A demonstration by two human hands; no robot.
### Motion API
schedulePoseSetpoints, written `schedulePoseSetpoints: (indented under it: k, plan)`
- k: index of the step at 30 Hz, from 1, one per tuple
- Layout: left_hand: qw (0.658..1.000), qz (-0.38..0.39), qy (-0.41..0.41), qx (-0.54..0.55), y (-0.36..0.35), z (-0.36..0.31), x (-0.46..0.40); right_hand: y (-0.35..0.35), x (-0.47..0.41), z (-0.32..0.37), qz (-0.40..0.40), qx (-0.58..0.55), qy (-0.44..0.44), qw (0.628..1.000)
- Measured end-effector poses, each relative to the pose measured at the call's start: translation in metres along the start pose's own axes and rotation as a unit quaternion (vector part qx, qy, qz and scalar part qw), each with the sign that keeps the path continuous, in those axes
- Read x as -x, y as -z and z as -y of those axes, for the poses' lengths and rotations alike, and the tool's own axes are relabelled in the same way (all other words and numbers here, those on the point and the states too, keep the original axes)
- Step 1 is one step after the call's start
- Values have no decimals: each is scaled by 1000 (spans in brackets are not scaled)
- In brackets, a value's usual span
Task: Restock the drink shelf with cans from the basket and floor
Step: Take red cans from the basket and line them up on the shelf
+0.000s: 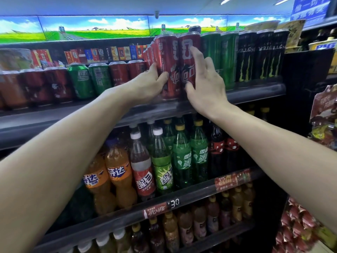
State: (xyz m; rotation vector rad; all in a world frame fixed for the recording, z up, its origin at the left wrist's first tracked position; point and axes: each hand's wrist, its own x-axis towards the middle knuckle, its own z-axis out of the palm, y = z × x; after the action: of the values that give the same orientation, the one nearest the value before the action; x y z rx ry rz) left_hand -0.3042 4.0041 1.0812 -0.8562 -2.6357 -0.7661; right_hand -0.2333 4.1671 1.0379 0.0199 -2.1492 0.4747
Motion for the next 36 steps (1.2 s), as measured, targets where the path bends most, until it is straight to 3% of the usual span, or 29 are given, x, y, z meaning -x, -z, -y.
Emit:
schedulePoseSetpoints:
  k: [6, 17, 20, 24, 26, 31, 36]
  plan:
    - [997, 3, 23, 78, 3, 5, 1, 2, 6, -6, -6, -2, -15, 1000]
    - [999, -17, 22, -23, 3, -12, 20, 9, 21, 6, 48, 28, -22, 998]
    - [995, -75, 14, -58, 6, -20, 43, 12, 38, 11, 4, 24, 2, 1000]
    - [958, -239, -131, -85, -20, -3, 102, 2, 79, 18, -12, -72, 13, 997]
    - [950, -256, -167, -70, -49, 13, 147, -12, 111, 20, 12, -125, 12, 992]
    - [990, -100, -56, -81, -147, 78, 253, -66, 214, 23, 147, -209, -37, 966]
    - [993, 51, 69, -76, -224, 130, 341, -123, 328, 17, 304, -223, -126, 918]
